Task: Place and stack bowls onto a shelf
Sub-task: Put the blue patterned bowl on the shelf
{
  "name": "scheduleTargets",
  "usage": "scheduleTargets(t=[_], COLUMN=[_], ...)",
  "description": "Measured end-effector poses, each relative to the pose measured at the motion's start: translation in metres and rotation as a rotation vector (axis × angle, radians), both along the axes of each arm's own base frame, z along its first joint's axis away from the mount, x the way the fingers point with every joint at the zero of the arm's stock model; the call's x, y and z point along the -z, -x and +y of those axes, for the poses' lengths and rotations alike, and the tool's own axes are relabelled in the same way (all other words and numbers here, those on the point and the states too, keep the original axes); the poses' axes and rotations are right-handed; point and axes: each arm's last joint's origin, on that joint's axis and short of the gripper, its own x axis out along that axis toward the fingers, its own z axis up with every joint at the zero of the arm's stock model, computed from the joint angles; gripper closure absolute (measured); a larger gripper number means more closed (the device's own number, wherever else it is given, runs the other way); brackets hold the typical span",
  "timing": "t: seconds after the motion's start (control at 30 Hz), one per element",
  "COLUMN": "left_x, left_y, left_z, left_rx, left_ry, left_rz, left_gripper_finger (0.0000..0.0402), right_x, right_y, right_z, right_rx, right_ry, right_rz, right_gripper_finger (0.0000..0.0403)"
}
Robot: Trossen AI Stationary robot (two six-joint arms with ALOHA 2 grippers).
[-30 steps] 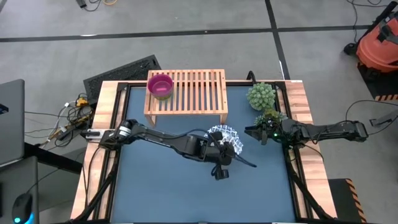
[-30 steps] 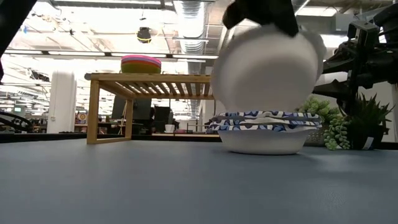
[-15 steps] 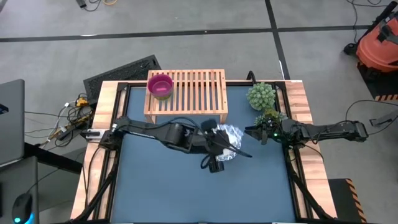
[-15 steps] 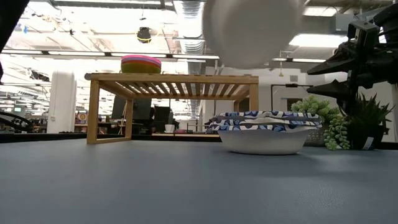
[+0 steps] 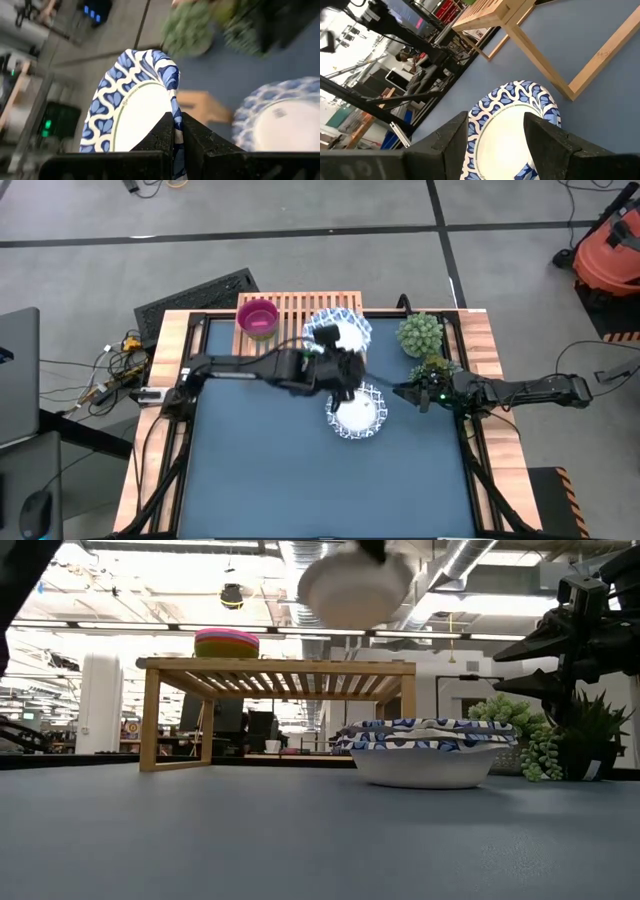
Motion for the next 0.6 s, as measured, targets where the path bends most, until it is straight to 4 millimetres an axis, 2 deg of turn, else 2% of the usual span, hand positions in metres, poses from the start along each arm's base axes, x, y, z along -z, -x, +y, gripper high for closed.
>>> scheduleTargets(t=[0.17, 0.37, 0.5, 0.6], left_x=[0.022, 0.045, 0.061, 0.066], left_y=[-0.004, -0.01, -0.009, -0.007], left_z=[0.045, 0.085, 0.103, 0.107], left_rx=[-0.069, -0.094, -0.13, -0.134], left_ry=[-0.034, 0.005, -0.005, 0.018], left_rz=[0.104, 0.12, 0.164, 0.175], left_gripper_finger=[0.0399, 0.0401, 0.0401, 0.0401], right_x=[0.0, 0.0, 0.0, 0.0], right_y=[0.0, 0.0, 0.0, 0.0], right_z=[0.0, 0.0, 0.0, 0.0], right_rx=[0.0, 0.0, 0.003, 0.003], right_ry=[0.0, -0.001, -0.022, -0.023], right_rz=[0.0, 0.0, -0.005, -0.005], right_gripper_finger=[0.0184, 0.0184, 0.0184, 0.0184])
